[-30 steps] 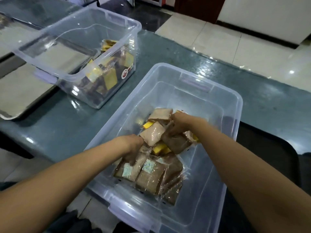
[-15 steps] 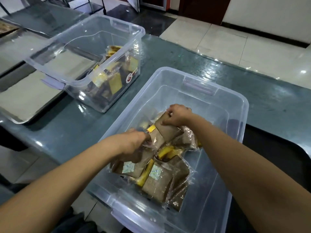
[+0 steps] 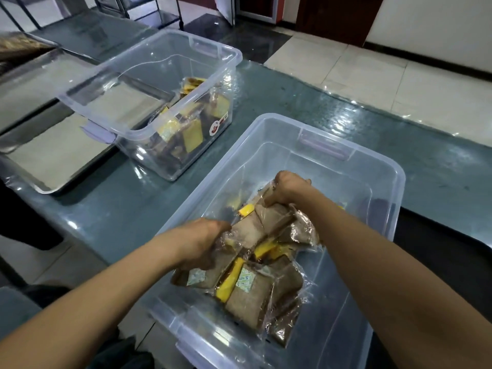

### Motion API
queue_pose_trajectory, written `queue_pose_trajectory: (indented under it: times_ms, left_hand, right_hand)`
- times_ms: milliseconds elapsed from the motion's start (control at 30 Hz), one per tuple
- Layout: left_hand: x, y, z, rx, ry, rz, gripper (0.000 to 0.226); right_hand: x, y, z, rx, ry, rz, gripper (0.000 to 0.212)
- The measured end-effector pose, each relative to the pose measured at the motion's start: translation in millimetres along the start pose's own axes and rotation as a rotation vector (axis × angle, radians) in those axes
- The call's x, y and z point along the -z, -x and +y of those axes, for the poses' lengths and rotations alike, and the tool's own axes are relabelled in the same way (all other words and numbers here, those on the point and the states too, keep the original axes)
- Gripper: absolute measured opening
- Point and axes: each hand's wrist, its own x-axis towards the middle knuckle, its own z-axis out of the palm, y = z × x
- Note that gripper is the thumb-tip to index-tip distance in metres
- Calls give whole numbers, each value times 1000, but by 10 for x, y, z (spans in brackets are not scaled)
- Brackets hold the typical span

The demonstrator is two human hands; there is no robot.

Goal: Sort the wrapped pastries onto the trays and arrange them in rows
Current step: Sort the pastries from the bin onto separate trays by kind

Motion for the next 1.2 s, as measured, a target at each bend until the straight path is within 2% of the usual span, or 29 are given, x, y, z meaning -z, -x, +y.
queue_pose_trajectory:
  times_ms: [100, 167, 267, 333, 400, 500, 600, 733, 800, 900, 1000, 1100, 1200]
  left_hand:
    - [41, -7, 22, -77, 40, 56, 50]
    - [78, 1, 35, -141, 74, 105, 42]
    - [97, -4, 52, -185, 70, 125, 39]
    - [70, -8, 78, -211, 50, 102, 41]
    - [24, -31, 102, -219, 57, 56, 48]
    - [-29, -103, 131, -218, 108, -85, 56]
    - [-102, -212, 212, -225, 47, -204, 56]
    - [-290, -372, 325, -233, -59, -313, 47]
    - [-344, -418, 368, -238, -66, -360, 44]
    - [-328, -431, 413, -281, -82, -339, 49]
    - [-333, -461, 422, -347, -75, -305, 45]
    - [-300, -485, 410, -414, -48, -274, 46]
    - [-160, -453, 406, -469, -8, -202, 55]
  right_hand:
    - [240, 168, 25, 8, -154, 60, 47]
    - [296, 291, 51, 71, -177, 72, 45]
    - [93, 417, 17, 192, -61, -63, 44]
    - [-128, 433, 11, 184, -20, -141, 55]
    - [-265, 440, 6, 130, -68, -189, 75]
    - [-348, 483, -58, 91, -58, -211, 88]
    - [-404, 543, -155, 56, -7, -86, 89]
    - [-350, 625, -119, -6, -12, 74, 70]
    - [-288, 684, -4, -57, -56, 146, 79]
    - [-215, 788, 212, -109, -206, 170, 98]
    - [-231, 900, 369, -126, -323, 205, 86]
    - [-235, 1002, 395, -119, -433, 317, 67]
    - [-75, 1144, 368, -78, -538, 421, 72]
